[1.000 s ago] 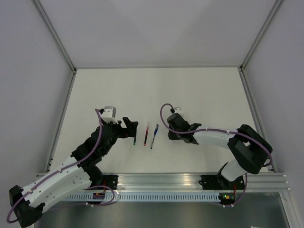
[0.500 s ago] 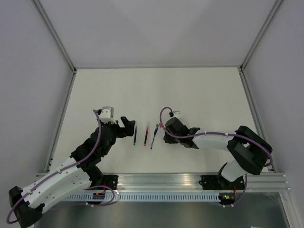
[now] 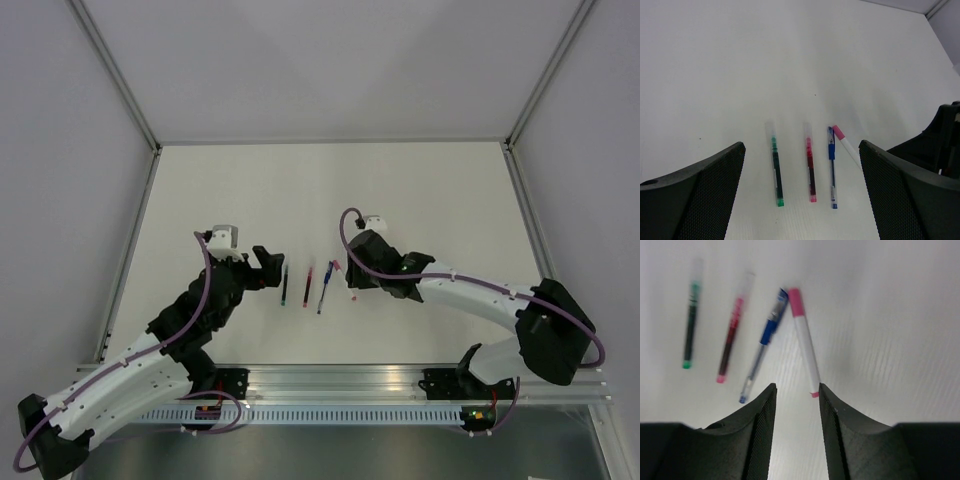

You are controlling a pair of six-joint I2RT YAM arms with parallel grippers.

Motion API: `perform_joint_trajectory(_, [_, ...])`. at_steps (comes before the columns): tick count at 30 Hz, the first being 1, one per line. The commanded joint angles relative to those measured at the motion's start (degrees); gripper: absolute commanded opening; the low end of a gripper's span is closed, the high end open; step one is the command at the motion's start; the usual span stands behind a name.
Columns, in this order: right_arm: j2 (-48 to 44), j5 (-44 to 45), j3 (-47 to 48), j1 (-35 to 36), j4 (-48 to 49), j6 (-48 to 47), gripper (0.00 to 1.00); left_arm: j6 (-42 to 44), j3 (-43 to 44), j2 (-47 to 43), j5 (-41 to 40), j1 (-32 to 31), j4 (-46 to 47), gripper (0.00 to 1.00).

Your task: Insert the pens into the pen caps

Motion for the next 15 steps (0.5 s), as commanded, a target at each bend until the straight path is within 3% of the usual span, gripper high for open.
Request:
perform_joint_trajectory(1, [-5.17,1.5,7.77,-0.45,-6.65,-6.05,0.47,2.54,-0.6,-0.97,0.67,-0.1,1.41,1.0])
perform_joint_trajectory(7, [-8.95,-0.35,7.34,-1.24,-4.37,-14.23,0.55,4.39,-0.69,-0.8,8.12,-0.02,3.43,1.0])
perform_joint_trajectory(9, [-11.23,-0.7,3.49,-1.24,0.0,-14.67,0.63,4.66,-0.69,-0.97,9.98,-0.02,3.96,1.0])
perform_joint_trajectory(12, [-18.16,-1.06,-3.18,-1.24,7.73,-13.8,0.97,5.09,-1.04,-2.02,14.98,-0.02,5.62,1.0])
perform_joint_trajectory(15, [-22.38,-0.27,-6.1,-1.24,10.48,-11.43,0.98,5.62,-1.83,-3.43,20.35,-0.02,7.56,1.0])
